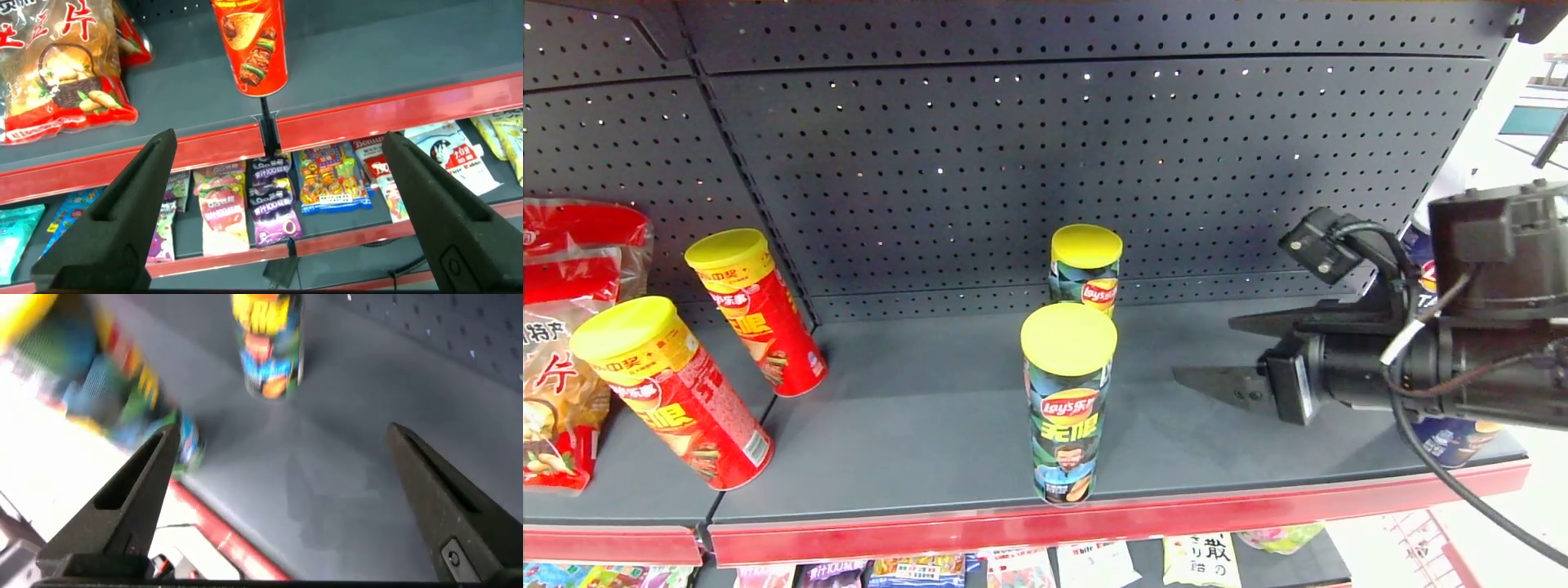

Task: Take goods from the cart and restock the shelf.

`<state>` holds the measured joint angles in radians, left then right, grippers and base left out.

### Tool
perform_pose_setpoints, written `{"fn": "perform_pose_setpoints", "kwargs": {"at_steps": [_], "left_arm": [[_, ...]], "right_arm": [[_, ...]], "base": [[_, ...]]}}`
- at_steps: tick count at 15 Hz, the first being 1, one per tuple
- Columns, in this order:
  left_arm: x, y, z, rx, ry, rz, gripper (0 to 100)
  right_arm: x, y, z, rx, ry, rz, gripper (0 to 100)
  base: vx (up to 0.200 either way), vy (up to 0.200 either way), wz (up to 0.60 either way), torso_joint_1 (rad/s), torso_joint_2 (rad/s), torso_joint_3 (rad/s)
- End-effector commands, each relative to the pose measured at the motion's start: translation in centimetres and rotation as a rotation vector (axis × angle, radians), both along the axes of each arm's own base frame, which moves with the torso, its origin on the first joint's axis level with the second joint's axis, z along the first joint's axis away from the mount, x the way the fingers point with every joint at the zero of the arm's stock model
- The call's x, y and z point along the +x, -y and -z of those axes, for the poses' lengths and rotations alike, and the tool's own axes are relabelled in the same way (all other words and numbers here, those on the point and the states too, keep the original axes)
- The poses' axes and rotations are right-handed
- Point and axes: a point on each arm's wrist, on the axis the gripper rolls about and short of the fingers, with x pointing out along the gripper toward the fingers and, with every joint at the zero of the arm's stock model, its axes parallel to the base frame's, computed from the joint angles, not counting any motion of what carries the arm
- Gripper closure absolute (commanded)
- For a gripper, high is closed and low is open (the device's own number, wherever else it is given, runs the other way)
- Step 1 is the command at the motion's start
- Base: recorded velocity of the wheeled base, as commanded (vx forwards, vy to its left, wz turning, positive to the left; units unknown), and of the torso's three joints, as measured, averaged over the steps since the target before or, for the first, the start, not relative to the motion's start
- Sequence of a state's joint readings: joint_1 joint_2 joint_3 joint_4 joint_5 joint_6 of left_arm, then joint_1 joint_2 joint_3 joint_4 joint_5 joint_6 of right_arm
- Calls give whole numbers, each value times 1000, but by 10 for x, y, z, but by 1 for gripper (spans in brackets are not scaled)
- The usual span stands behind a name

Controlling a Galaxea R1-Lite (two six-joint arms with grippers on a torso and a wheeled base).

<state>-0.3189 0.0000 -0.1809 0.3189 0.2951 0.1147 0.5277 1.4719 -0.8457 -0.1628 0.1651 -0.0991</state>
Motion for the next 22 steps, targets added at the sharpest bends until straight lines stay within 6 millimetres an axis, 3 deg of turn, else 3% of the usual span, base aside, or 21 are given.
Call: {"fn": "perform_pose_setpoints", "kwargs": {"at_steps": [1, 2, 7, 9, 13, 15, 19, 22], "left_arm": [[0, 0, 0, 0, 0, 1, 0], [0, 0, 0, 0, 0, 1, 0], [0, 0, 0, -1, 0, 1, 0], [0, 0, 0, -8, 1, 0, 0], [0, 1, 0, -24, -2, 38, 0], [0, 2, -1, -31, -7, 102, 0], [1, 3, 0, -29, -18, 106, 0], [1, 3, 0, -31, -15, 104, 0]], "right_arm": [[-24, 13, -6, 18, 38, 0, 0], [-59, 30, -1, 19, 65, -20, 0], [-120, 69, 18, 11, 157, 28, 0], [-154, 92, 34, 39, 229, 73, 0], [-223, 136, 57, 2, 298, 379, 0], [-255, 144, 78, -26, 282, 495, 0], [-257, 145, 94, -66, 265, 639, 0], [-241, 142, 118, -27, 261, 722, 0]], "base": [[0, 0, 0, 0, 0, 0], [0, 0, 0, 0, 0, 0], [0, 0, 0, 0, 0, 0], [0, 0, 0, 0, 0, 0], [0, 0, 0, 0, 0, 0], [0, 0, 0, 0, 0, 0], [0, 0, 0, 0, 0, 0], [0, 0, 0, 0, 0, 0]]}}
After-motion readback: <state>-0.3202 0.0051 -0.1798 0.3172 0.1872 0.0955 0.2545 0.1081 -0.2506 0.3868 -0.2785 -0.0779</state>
